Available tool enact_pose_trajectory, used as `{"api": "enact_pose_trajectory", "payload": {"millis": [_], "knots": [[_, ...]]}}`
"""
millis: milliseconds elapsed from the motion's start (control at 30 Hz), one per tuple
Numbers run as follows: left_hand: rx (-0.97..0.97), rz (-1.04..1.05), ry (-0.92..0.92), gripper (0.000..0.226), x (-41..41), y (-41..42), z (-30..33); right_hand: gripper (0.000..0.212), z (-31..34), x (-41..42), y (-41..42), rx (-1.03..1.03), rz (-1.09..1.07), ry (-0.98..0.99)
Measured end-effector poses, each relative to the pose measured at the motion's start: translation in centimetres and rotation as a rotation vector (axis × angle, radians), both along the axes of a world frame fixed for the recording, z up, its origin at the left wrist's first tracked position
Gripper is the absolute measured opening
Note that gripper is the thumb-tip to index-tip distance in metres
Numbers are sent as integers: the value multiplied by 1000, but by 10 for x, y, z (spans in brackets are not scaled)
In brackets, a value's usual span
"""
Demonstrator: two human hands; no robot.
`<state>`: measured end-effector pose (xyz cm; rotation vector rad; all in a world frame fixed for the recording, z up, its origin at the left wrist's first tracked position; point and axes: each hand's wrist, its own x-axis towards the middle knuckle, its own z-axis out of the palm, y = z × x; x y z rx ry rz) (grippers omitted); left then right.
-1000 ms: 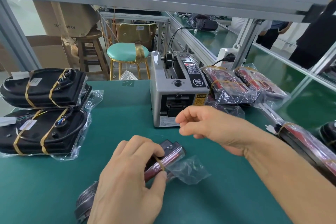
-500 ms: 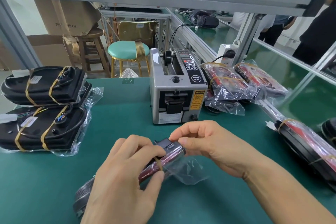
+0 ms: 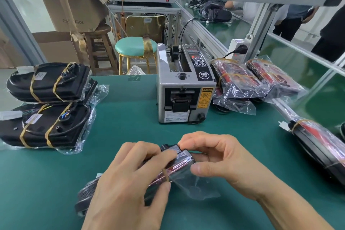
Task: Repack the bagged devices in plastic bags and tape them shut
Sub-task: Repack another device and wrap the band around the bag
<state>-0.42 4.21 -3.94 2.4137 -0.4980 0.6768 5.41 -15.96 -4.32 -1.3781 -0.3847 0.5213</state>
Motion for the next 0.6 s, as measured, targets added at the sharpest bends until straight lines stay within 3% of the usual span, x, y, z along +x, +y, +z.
{"api": "enact_pose_trajectory", "payload": {"millis": [333,433,600], "knots": [[6,14,30,38,4,0,-1,6,10,8,10,-136,-53,36],[31,34,21,39,6,-2,0,17,14,10,16,-217,-63,-37],[168,18,22,45,12,-8,0,14,17,13,19,-273,-149,-81]]}}
